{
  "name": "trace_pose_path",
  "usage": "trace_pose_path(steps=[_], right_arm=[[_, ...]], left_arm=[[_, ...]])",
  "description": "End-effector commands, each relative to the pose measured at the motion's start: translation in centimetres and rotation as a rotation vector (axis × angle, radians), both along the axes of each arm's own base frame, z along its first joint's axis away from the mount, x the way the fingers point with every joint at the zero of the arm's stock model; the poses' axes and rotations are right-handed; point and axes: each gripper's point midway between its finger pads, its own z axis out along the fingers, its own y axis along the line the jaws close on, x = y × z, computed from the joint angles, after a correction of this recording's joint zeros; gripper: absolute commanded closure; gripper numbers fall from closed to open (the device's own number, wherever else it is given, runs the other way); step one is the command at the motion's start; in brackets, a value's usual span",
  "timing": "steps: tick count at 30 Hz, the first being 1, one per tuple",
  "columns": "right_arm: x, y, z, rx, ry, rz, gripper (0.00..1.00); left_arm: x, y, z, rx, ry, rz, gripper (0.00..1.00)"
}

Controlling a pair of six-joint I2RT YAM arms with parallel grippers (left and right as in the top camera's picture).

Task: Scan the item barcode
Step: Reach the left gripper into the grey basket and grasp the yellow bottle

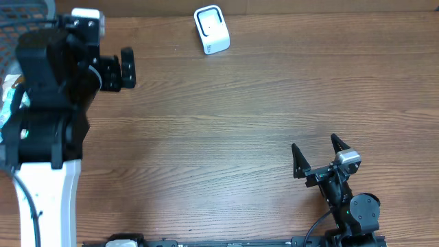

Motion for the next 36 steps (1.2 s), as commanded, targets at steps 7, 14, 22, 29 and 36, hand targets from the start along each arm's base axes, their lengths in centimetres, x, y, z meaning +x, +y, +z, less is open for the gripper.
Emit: trace_pose_path(steps=[7, 14, 22, 29, 36], right_arm=[[0.1, -0.2, -0.2, -0.004, -0.003, -0.011, 0.00], [0.1, -0.2, -0.2, -0.004, -0.003, -0.012, 0.00], [0.1, -0.2, -0.2, -0.004, -0.003, -0.012, 0.00], [0.1, -0.2, -0.2, -0.004, -0.003, -0.012, 0.00], [0.1, -0.2, -0.2, -0.004, -0.003, -0.012, 0.00]], left_arm=[[1.8, 9.5, 1.7, 0.131, -0.049, 0.252, 0.00], [-0.2, 16.8, 1.1, 0.070, -0.039, 0.392, 0.00], [-3.1, 23.9, -2.2, -0.053, 0.038, 0.556, 0.00], [-3.7, 28.2, -9.7, -0.158, 0.235, 0.635, 0.01], [-3.7, 29.7, -14.4, -0.232, 0.345, 0.636, 0.00]])
